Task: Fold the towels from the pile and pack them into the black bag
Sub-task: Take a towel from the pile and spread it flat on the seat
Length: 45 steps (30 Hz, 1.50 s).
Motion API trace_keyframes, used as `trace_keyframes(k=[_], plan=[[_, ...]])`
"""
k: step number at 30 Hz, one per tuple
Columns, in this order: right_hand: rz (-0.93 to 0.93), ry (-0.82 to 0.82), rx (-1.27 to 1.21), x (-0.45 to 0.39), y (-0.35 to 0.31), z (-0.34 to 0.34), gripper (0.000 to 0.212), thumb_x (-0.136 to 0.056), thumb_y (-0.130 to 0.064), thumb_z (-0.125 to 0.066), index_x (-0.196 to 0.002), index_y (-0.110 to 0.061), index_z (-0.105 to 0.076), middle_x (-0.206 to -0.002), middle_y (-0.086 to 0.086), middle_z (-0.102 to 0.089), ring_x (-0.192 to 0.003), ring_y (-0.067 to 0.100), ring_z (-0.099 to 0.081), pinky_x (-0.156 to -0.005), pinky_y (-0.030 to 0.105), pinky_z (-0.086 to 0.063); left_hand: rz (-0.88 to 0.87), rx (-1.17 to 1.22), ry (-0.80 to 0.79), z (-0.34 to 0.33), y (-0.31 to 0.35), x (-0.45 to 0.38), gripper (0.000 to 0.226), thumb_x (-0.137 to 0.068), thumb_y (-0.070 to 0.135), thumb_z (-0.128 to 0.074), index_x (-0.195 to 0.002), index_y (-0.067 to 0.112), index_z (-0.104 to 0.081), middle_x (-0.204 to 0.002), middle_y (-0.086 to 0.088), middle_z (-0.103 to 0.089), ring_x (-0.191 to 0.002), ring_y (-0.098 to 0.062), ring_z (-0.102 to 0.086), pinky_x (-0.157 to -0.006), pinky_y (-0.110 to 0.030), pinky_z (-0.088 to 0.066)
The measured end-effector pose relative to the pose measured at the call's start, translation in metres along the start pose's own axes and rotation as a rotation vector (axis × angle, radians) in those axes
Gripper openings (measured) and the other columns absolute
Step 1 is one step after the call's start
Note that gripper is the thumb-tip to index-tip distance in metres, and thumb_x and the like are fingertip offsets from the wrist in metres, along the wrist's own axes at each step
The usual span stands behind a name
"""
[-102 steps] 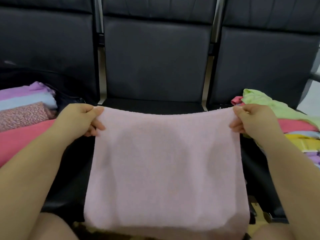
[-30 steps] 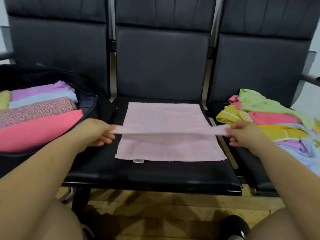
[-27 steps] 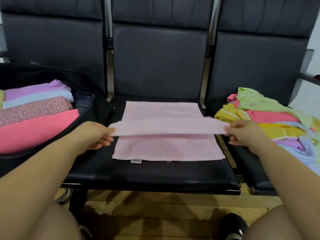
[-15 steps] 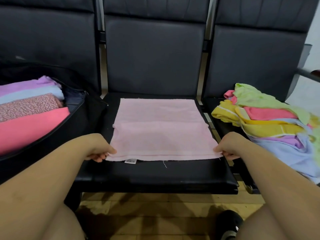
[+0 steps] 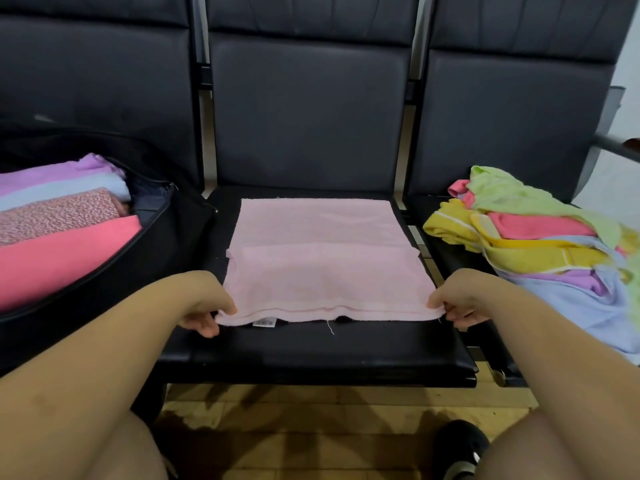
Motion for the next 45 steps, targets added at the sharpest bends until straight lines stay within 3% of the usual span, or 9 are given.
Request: trace_keyframes(k=[9,15,21,24,28,32,36,41,45], plan=[[0.088,0.045,-0.149,0.014,-0.008,0.004,0.016,-0.086,-0.001,-0.059,-0.101,0.002,-0.055,-0.100,0.019,-0.061,-0.070,0.022,-0.063,-0.058,0.031,-0.053,-0.051,0.029,0.030,-0.017,0.000,0.007,0.025,-0.097,0.025,-0.051,-0.093,0.000,-0.047,-0.055,-0.009,-0.061,-0.034,-0.013,-0.053,-0.037,-0.015,-0.032],[0.148,0.031,-0.345,0.028,-0.012,0.008,0.020,-0.090,-0.003,-0.060,-0.109,0.001,-0.056,-0.102,0.019,-0.066,-0.079,0.023,-0.068,-0.060,0.030,-0.056,-0.181,0.592,0.098,0.000,-0.004,0.010,0.003,-0.090,0.000,-0.055,-0.089,-0.002,-0.053,-0.065,-0.019,-0.064,-0.042,-0.018,-0.063,-0.040,-0.023,-0.050],[0.216,-0.084,-0.763,0.052,-0.020,0.015,0.026,-0.093,0.000,-0.055,-0.119,-0.002,-0.052,-0.099,0.014,-0.065,-0.079,0.022,-0.067,-0.049,0.026,-0.057,-0.425,0.902,0.204,0.036,-0.007,0.046,0.049,-0.090,-0.002,-0.058,-0.124,0.028,-0.041,-0.083,-0.018,-0.063,-0.056,-0.023,-0.064,-0.044,-0.026,-0.055],[0.343,-0.143,-1.030,0.078,-0.041,0.039,0.028,-0.094,-0.001,-0.052,-0.120,-0.011,-0.055,-0.097,0.009,-0.065,-0.060,0.013,-0.070,-0.048,0.022,-0.056,-0.582,0.977,0.204,0.060,0.002,0.074,0.034,-0.093,0.003,-0.054,-0.122,0.021,-0.056,-0.085,-0.011,-0.066,-0.055,-0.015,-0.067,-0.051,-0.023,-0.055],[0.589,-0.148,-1.162,0.127,-0.076,0.094,0.062,-0.023,-0.018,-0.098,-0.081,-0.012,-0.077,-0.073,0.003,-0.071,-0.058,0.007,-0.069,-0.049,0.019,-0.054,-0.747,1.263,0.241,0.111,0.013,0.124,0.020,-0.099,0.016,-0.046,-0.096,0.013,-0.065,-0.081,-0.003,-0.072,-0.064,-0.007,-0.071,-0.053,-0.016,-0.054],[0.773,-0.076,-1.288,0.185,-0.108,0.145,0.006,-0.070,-0.016,-0.069,-0.071,-0.012,-0.073,-0.068,0.000,-0.071,-0.060,0.005,-0.069,-0.051,0.016,-0.054,-0.915,1.492,0.218,0.168,0.031,0.178,0.039,-0.100,0.027,-0.041,-0.081,0.017,-0.073,-0.067,0.004,-0.072,-0.062,-0.004,-0.069,-0.053,-0.015,-0.053],[0.834,0.021,-1.280,0.201,-0.119,0.166,0.024,-0.090,-0.020,-0.056,-0.074,-0.015,-0.073,-0.070,-0.003,-0.072,-0.066,0.005,-0.070,-0.056,0.017,-0.055,-0.985,1.490,0.195,0.189,0.046,0.205,0.050,-0.098,0.028,-0.045,-0.060,0.023,-0.077,-0.067,0.007,-0.072,-0.062,-0.002,-0.069,-0.055,-0.014,-0.053],[0.671,0.088,-1.338,0.139,-0.097,0.132,0.013,-0.091,-0.013,-0.057,-0.087,-0.019,-0.068,-0.062,-0.003,-0.070,-0.056,0.007,-0.068,-0.052,0.022,-0.056,-0.747,1.443,0.208,0.156,0.046,0.149,0.014,-0.095,0.018,-0.053,-0.089,0.016,-0.065,-0.061,0.005,-0.070,-0.056,-0.003,-0.068,-0.049,-0.014,-0.051],[0.497,0.056,-1.365,0.073,-0.074,0.088,0.022,-0.096,-0.006,-0.046,-0.093,-0.019,-0.064,-0.087,0.005,-0.064,-0.060,0.012,-0.069,-0.056,0.026,-0.059,-0.514,1.421,0.190,0.111,0.033,0.074,0.013,-0.095,0.015,-0.054,-0.086,0.014,-0.062,-0.055,0.002,-0.069,-0.049,-0.006,-0.066,-0.044,-0.016,-0.051]])
Point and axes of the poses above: each hand's wrist, its own x-axis away from the middle knuckle, its own z-axis out of the back of the hand, y = z × x, the point moved 9 cm from there along -x, towards the middle knuckle
